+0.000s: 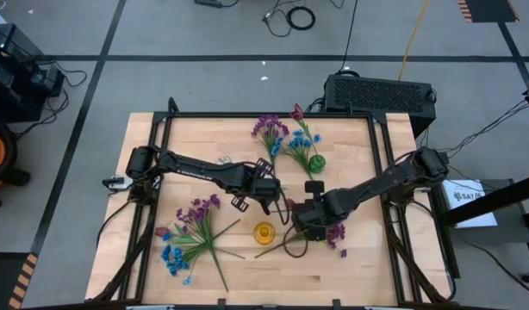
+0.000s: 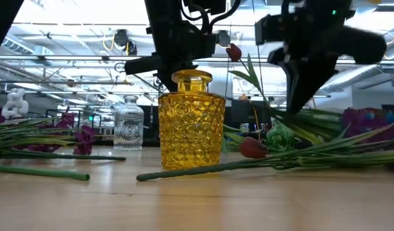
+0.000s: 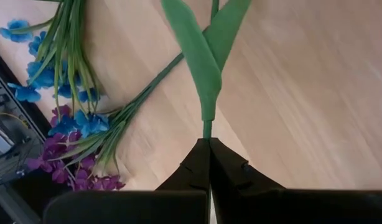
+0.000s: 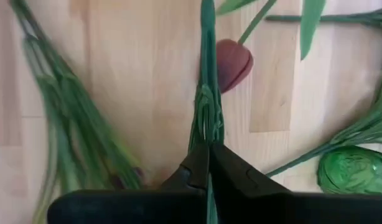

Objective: Sort flowers into vase by color
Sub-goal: Put the right red flower into the green vase

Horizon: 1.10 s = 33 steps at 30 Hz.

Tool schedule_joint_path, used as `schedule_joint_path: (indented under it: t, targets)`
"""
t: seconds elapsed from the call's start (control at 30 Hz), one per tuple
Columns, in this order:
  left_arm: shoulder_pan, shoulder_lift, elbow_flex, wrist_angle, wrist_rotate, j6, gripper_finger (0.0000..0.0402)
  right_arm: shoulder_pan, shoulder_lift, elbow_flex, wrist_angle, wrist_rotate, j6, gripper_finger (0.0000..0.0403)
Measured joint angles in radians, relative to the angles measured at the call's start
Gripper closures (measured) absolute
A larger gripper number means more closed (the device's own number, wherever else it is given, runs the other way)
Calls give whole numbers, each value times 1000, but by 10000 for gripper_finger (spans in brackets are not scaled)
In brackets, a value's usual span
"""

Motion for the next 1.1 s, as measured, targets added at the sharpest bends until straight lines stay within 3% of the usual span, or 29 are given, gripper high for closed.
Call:
schedule_joint_path:
  t: [0.27, 0.7, 0.87, 1.1]
  targets:
    - [-1, 0, 20, -12, -57, -37, 400, 41, -6, 11, -17, -19, 63, 401]
    - [-34, 0, 191, -125, -63, -124, 400, 84, -6, 11, 2, -38, 126, 353]
    - [-40, 0, 252, -167, -82, -159, 400, 100, -22, 10, -26, 49, 131, 349]
    - [-33, 1, 358, -270, -88, -239, 400, 151, -152, 11, -67, 224, 135, 349]
